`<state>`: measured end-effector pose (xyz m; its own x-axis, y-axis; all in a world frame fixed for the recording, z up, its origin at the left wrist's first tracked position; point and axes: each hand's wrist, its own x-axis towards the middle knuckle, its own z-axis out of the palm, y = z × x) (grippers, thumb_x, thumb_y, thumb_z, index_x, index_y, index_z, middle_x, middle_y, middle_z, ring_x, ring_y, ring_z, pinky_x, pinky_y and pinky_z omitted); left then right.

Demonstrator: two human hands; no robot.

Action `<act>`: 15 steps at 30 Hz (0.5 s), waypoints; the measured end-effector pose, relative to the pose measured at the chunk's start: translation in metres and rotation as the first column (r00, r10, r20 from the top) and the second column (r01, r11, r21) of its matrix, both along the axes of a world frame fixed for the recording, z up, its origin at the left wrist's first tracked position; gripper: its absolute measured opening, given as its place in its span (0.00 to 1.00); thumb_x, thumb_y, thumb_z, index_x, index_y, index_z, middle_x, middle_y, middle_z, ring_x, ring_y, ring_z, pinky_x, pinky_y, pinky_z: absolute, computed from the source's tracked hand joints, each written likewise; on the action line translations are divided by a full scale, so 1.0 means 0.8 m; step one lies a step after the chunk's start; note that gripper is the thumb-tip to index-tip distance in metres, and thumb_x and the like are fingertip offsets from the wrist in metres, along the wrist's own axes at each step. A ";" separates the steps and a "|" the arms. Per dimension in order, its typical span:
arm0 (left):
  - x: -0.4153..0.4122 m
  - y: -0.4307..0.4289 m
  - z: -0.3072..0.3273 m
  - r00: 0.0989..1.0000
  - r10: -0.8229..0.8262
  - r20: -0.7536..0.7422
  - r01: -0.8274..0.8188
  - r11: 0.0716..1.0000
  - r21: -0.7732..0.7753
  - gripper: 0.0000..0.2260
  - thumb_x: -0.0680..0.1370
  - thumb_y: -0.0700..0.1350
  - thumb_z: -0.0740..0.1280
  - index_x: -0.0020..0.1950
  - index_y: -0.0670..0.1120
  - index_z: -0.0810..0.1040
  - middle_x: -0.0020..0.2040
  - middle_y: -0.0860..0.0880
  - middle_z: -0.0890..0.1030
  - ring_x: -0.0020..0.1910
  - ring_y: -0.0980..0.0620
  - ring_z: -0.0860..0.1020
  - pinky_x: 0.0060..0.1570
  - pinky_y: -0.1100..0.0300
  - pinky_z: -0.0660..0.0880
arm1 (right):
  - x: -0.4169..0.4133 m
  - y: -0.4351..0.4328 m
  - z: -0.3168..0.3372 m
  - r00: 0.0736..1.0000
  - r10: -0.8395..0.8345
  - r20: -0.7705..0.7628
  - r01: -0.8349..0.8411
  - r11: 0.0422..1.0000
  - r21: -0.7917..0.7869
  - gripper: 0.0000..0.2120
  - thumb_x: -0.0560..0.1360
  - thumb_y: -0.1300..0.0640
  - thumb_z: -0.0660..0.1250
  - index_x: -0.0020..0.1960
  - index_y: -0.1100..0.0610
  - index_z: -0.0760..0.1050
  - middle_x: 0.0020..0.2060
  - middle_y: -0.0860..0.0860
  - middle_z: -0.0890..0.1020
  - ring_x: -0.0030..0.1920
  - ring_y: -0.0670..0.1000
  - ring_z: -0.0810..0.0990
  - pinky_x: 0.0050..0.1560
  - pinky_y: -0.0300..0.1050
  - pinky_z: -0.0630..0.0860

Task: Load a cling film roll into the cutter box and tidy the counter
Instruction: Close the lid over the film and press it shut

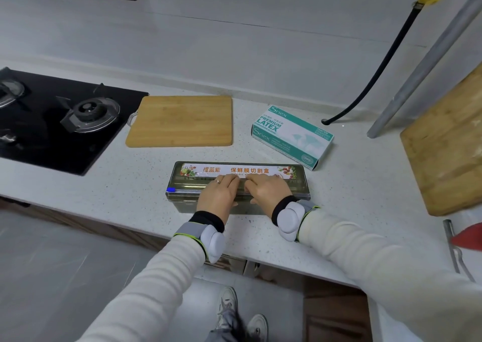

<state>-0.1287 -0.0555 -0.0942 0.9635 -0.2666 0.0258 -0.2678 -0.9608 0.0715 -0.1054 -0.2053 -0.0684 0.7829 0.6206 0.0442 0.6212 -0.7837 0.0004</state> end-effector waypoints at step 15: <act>0.013 -0.018 -0.005 0.999 0.033 0.030 -0.031 0.998 -0.049 0.26 0.68 0.43 0.76 0.64 0.41 0.76 0.63 0.46 0.78 0.59 0.48 0.78 0.48 0.58 0.78 | 0.011 -0.019 -0.006 0.996 0.018 0.092 -0.020 1.000 0.018 0.18 0.48 0.64 0.83 0.34 0.61 0.79 0.40 0.58 0.85 0.30 0.56 0.82 0.23 0.43 0.77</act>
<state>-0.1181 -0.0700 -0.0982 0.9701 -0.2332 0.0674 -0.2395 -0.9646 0.1107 -0.0963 -0.2206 -0.0732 0.7631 0.6338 0.1267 0.6340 -0.7721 0.0436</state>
